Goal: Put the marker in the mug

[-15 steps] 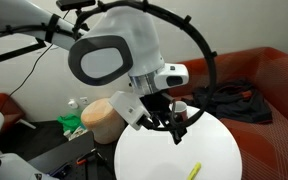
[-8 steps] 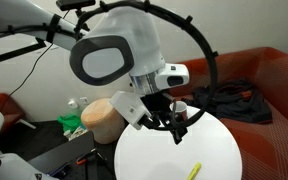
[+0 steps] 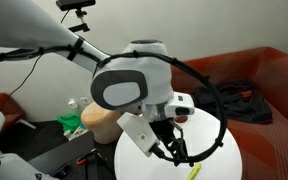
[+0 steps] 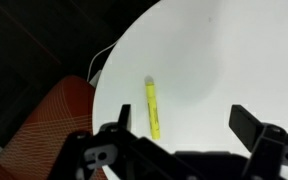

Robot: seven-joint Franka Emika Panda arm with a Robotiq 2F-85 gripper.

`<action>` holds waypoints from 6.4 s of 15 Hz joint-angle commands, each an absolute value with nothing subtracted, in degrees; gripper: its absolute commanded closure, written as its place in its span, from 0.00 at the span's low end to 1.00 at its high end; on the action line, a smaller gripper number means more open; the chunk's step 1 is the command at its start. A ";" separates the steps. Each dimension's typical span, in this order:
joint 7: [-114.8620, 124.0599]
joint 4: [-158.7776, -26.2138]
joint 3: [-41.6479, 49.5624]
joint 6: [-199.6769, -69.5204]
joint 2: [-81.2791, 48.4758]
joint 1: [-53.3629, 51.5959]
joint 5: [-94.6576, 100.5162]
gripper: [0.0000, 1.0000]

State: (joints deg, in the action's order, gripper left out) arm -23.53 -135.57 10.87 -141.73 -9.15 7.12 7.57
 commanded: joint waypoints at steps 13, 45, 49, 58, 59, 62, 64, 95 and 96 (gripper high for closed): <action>-28.35 -126.96 5.58 -149.19 -24.30 13.09 7.75 0.00; -32.76 -114.21 -1.20 -158.61 -43.84 19.62 7.87 0.00; -32.61 -112.52 -1.39 -158.04 -45.04 19.48 7.96 0.31; -32.03 -109.85 -1.11 -157.17 -46.83 18.88 8.20 0.80; -32.01 -109.63 -1.11 -157.05 -46.97 18.85 8.21 0.87; -31.75 -109.10 -0.84 -156.63 -47.25 18.53 8.34 0.95; -31.37 -109.44 -0.77 -156.48 -46.87 18.26 8.28 0.95; 5.77 -126.87 2.25 -145.66 -25.21 1.38 2.78 0.80; 5.67 -126.87 2.40 -145.66 -25.26 1.56 2.79 0.80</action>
State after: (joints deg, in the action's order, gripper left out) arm 6.04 -126.99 1.78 -145.81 -25.24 2.22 3.30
